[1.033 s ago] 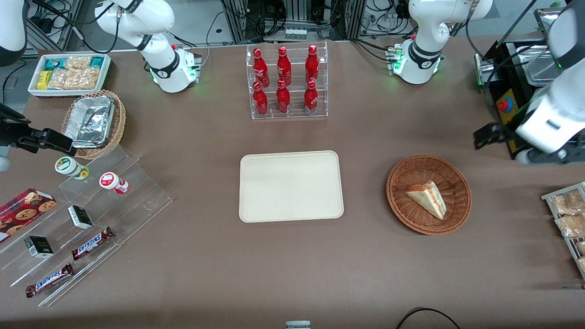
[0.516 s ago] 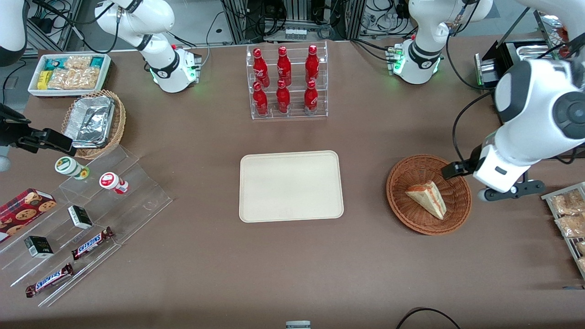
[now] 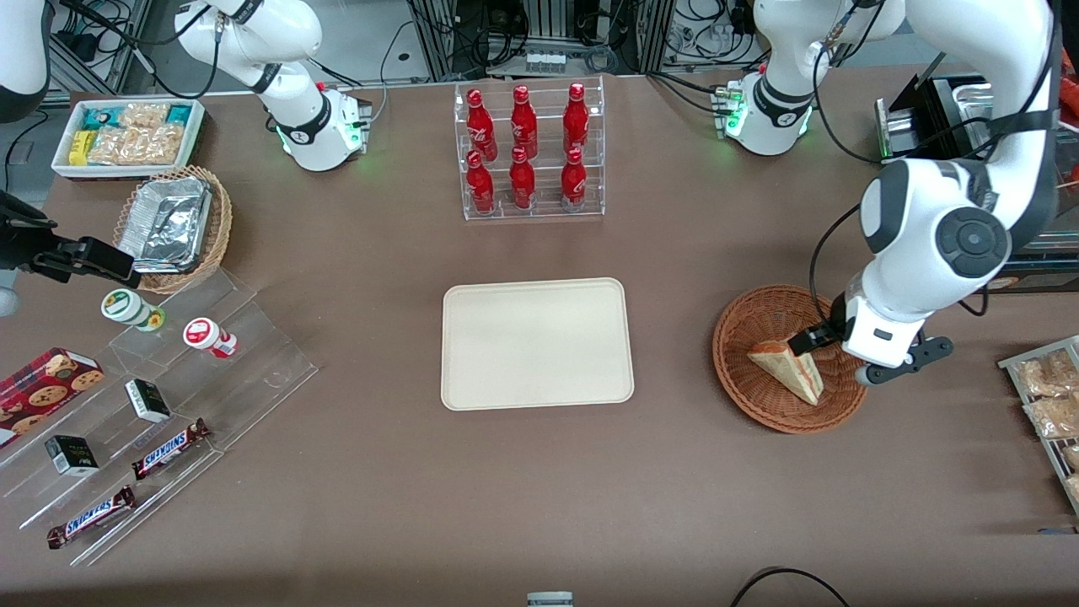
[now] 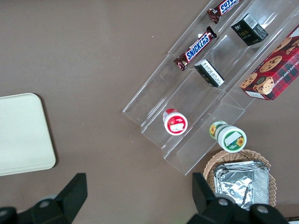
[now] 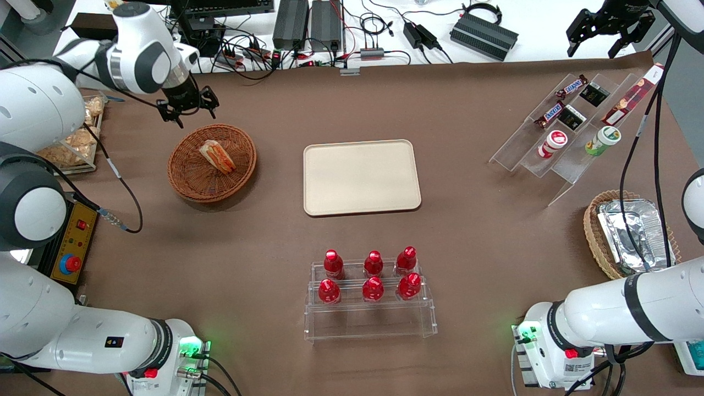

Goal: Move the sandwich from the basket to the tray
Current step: 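Lower the open left gripper around the wrapped sandwich in the basket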

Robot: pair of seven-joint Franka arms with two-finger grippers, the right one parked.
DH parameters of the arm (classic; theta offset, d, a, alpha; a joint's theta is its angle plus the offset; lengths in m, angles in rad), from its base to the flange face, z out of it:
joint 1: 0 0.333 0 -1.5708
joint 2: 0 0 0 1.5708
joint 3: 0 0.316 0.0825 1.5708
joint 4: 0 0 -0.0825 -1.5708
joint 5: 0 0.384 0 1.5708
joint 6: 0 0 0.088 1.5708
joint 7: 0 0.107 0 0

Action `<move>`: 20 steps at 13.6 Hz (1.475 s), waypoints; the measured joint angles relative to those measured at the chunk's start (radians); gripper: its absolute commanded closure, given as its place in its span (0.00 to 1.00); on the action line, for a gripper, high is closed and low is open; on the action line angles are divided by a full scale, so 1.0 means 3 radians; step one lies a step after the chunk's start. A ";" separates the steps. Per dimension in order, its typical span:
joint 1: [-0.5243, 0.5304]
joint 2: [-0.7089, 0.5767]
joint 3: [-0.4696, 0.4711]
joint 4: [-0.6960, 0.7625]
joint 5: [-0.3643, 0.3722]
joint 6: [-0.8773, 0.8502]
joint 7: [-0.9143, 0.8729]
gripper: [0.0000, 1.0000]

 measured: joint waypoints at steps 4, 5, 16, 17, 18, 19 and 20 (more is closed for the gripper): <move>0.0000 0.0024 0.0001 -0.0374 0.0000 0.0477 -0.0293 0.00; 0.0000 0.0052 0.0001 -0.0419 0.0000 0.0526 -0.0326 0.00; 0.0011 0.0393 0.0033 -0.0627 0.0000 0.1117 -0.0436 1.00; 0.0011 0.0392 0.0035 -0.0626 0.0000 0.1118 -0.0442 1.00; 0.0011 0.0392 0.0035 -0.0624 0.0000 0.1119 -0.0444 1.00; 0.0011 0.0391 0.0035 -0.0616 0.0000 0.1120 -0.0445 1.00; 0.0011 0.0387 0.0035 -0.0598 0.0000 0.1115 -0.0445 1.00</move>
